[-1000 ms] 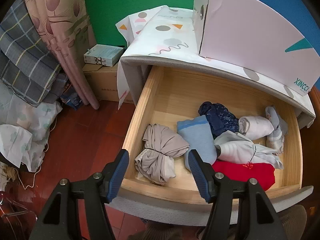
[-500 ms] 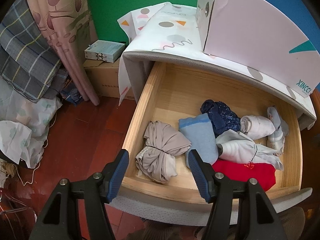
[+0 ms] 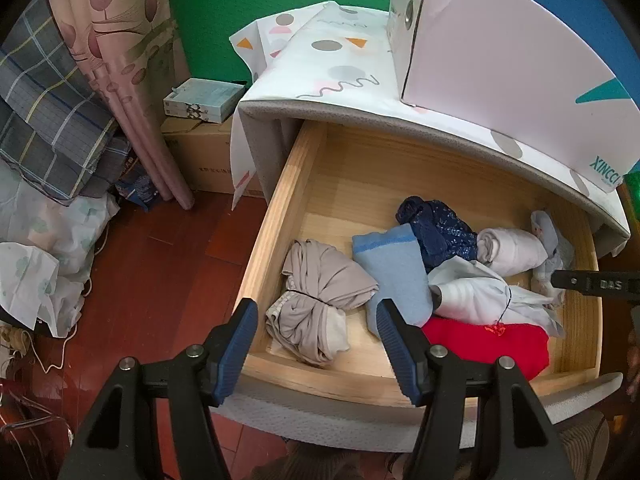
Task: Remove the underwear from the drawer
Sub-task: 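Move the right gripper back into the drawer and grasp the pale blue flowered sock, then lift the pale blue sock with the right gripper while the left gripper lowers toward the drawer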
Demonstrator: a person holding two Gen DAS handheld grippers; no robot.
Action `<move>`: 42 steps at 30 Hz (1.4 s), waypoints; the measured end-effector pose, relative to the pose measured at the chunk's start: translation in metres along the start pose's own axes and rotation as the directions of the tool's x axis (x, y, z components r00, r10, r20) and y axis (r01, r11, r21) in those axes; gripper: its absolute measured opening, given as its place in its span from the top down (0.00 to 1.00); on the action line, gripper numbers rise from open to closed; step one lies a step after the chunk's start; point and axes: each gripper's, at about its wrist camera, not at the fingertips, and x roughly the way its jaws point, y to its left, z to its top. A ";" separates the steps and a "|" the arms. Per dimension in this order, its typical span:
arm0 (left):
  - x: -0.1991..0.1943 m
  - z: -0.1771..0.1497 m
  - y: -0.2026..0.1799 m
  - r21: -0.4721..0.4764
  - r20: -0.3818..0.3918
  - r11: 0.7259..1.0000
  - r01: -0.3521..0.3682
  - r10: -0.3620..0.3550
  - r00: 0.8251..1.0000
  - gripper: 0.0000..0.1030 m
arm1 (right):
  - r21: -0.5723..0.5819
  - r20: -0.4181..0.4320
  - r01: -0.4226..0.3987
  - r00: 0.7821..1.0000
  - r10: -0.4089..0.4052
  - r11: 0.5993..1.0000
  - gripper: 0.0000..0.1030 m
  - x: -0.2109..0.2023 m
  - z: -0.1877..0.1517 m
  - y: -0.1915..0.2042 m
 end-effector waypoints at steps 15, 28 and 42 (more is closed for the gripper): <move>0.002 0.000 -0.002 0.003 -0.009 1.000 0.005 -0.005 1.000 0.39 | -0.037 -0.017 0.080 0.997 -0.081 0.996 0.47 0.043 0.013 0.003; 0.002 -0.001 -0.001 -0.001 -0.004 1.000 0.007 -0.007 1.000 0.39 | -0.010 -0.065 0.129 0.990 -0.129 0.992 0.71 0.045 0.006 -0.007; 0.000 0.000 0.005 -0.014 -0.012 1.000 0.013 -0.013 1.000 0.39 | 0.106 -0.052 0.032 0.998 -0.027 0.994 0.74 0.017 -0.049 -0.025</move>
